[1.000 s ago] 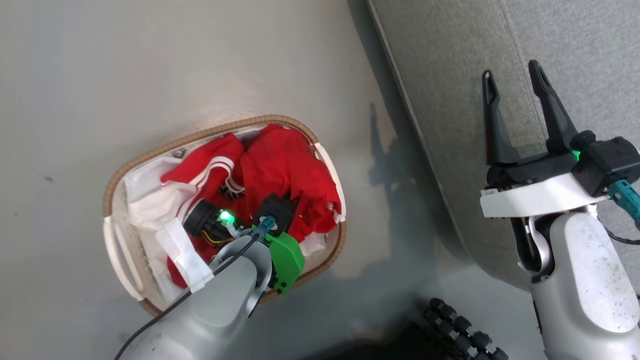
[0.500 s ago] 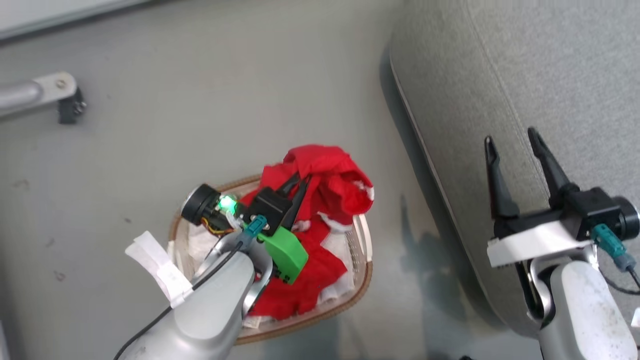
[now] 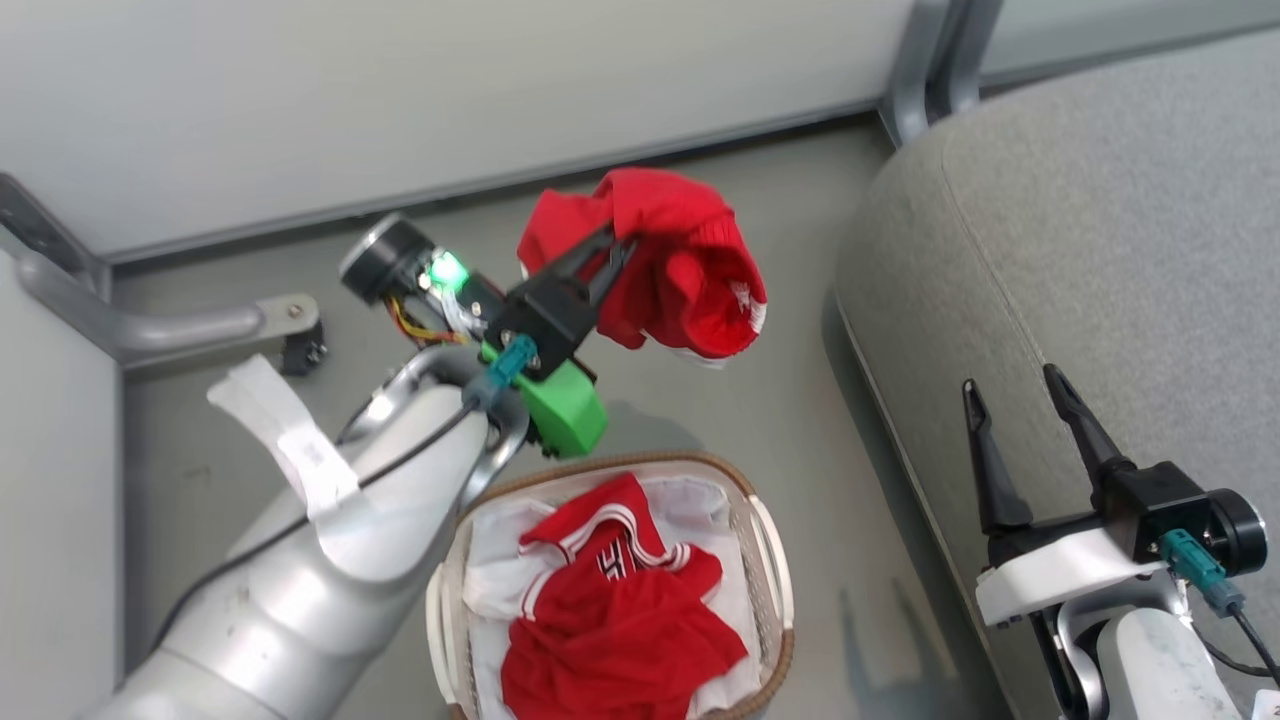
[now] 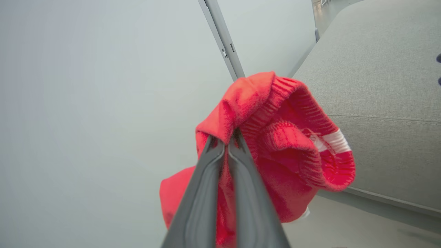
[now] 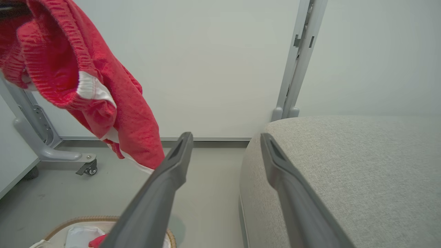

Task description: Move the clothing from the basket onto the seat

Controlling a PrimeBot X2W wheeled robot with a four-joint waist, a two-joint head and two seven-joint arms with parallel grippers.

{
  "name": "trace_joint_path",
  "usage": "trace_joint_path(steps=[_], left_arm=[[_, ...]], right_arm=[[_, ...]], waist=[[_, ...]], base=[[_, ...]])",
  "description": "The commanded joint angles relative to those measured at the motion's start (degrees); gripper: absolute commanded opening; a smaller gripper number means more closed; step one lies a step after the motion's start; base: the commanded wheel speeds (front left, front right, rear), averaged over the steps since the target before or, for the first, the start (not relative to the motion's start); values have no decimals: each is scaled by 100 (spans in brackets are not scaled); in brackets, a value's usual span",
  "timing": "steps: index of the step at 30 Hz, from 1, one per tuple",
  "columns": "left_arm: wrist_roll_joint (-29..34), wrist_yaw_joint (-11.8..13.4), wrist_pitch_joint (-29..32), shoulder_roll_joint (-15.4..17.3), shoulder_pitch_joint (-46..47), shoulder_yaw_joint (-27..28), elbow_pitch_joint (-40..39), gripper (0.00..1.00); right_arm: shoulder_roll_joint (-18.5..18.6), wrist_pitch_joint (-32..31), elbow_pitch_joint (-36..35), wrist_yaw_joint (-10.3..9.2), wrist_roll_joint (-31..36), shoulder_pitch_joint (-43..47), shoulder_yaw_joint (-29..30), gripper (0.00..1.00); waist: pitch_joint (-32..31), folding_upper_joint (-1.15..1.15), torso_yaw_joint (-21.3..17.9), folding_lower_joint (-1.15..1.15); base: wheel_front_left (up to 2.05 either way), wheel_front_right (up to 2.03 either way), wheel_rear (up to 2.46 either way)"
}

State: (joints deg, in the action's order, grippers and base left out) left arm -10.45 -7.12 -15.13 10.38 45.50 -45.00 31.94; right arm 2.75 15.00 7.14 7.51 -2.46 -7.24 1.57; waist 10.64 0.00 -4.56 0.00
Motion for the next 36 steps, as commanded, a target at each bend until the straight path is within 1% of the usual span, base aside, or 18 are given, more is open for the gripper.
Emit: trace_joint_path(steps=[1,4,11,18,22,30,36], left_arm=[[-10,-35,-3,38,229,-74,44,0],[-65,-32,-4,75,591,-281,127,0],[-452,-29,-3,121,1463,-834,222,0],[-712,-28,-3,44,2085,-1113,168,0],[-813,-29,-1,-22,2293,-1233,191,0],[-988,-28,-1,-278,2616,-1535,134,0],[-1123,-28,-1,-381,2747,-1680,9,0]], right_arm=[[26,28,-6,-4,28,125,-38,100],[23,28,-7,-4,60,111,-176,100],[24,28,37,-4,150,40,-482,100],[24,28,165,-4,319,-211,-847,100],[26,28,423,-4,398,-450,-1051,100],[27,27,1246,-4,624,-886,-1504,100],[28,28,1500,-4,784,-1145,-1347,100]], waist=[[-626,0,373,0],[-764,0,406,0],[-965,0,478,0],[-1020,0,564,0],[-1048,0,615,0],[-1072,0,785,0],[-1063,0,918,0]], base=[[0,0,0],[0,0,0],[0,0,0],[0,0,0],[0,0,0],[0,0,0],[0,0,0]])
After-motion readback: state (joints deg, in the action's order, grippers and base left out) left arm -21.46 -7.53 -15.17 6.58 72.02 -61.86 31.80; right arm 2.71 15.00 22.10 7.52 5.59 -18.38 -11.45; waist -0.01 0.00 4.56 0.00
